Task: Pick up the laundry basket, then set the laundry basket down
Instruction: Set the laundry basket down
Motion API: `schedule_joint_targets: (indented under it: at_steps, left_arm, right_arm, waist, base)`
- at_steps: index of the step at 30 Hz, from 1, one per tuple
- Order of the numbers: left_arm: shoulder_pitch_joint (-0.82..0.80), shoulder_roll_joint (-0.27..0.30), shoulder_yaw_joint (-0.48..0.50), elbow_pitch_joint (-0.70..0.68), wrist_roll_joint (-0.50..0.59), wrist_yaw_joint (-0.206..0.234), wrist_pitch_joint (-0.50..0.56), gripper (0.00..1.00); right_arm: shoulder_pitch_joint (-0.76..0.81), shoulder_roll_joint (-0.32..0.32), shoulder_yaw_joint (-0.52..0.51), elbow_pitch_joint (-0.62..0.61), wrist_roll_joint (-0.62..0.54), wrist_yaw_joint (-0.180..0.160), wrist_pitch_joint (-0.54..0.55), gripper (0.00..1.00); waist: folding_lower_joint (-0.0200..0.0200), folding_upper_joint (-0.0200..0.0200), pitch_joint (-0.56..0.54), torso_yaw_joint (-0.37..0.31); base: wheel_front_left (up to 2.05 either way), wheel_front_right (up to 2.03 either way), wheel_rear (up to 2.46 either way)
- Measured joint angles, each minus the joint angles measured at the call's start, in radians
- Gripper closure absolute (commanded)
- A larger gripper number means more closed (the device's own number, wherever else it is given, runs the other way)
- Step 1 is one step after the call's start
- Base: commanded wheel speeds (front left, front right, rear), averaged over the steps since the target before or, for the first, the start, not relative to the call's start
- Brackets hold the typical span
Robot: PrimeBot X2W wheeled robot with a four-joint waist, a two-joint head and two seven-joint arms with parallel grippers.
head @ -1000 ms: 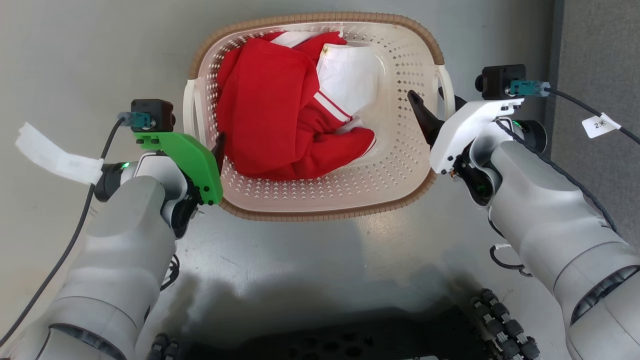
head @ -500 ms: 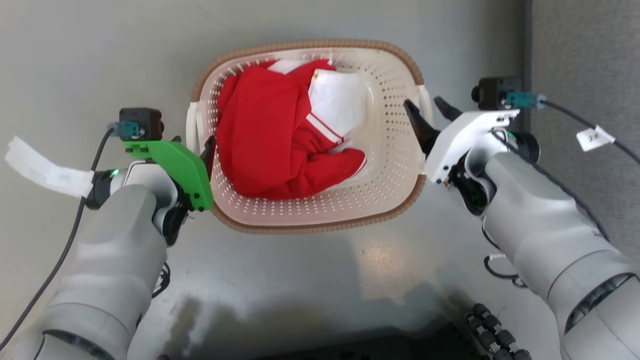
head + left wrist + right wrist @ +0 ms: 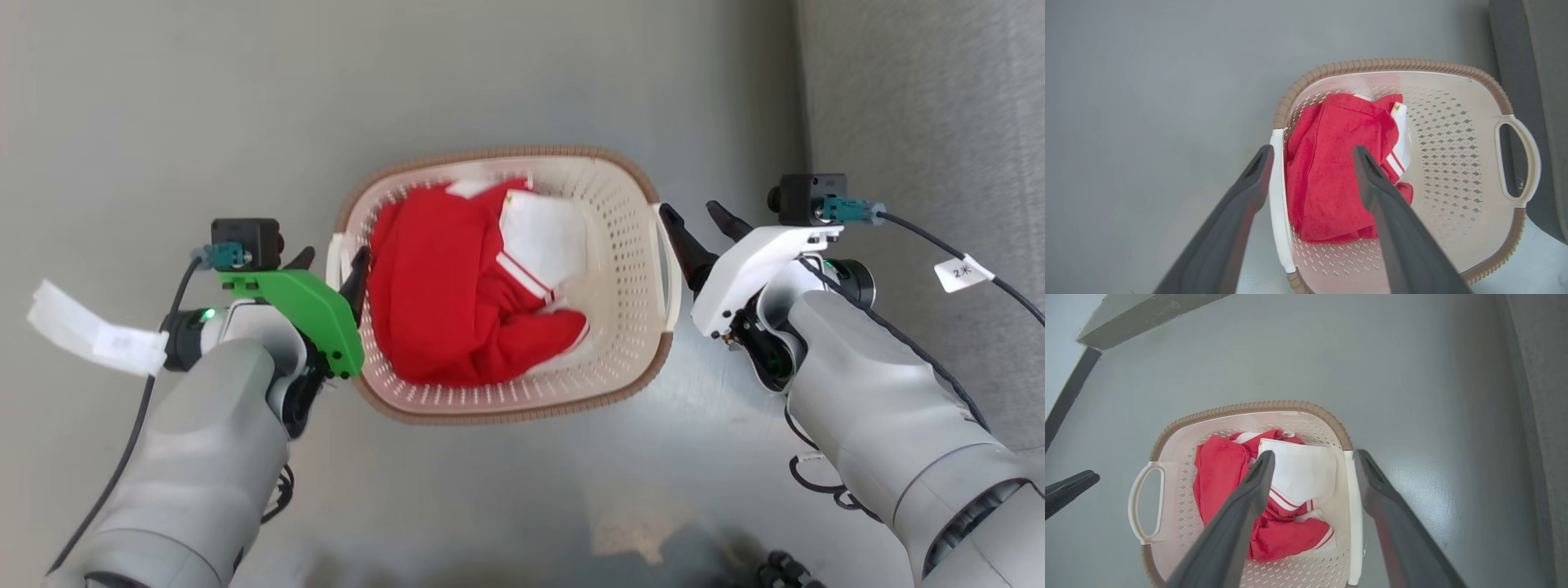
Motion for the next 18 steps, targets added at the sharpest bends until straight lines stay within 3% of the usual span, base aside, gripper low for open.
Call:
schedule_joint_targets:
  at_steps: [10,18]
  left_arm:
    - [0.073,0.008,-0.019,-0.041,-0.025,0.0,-0.065,0.0]
    - [0.125,0.044,-0.007,-0.088,-0.04,0.0,-0.096,0.0]
  right_arm:
    - [0.036,-0.022,-0.002,-0.05,-0.008,0.0,-0.01,0.0]
    - [0.052,-0.089,-0.111,-0.147,-0.052,0.0,-0.01,0.0]
  waist:
    - [-0.0001,0.0,-0.127,0.003]
    - [-0.0001,0.0,-0.241,0.008]
  base:
    - [0.0,0.0,0.0]
    - [0.0,0.0,0.0]
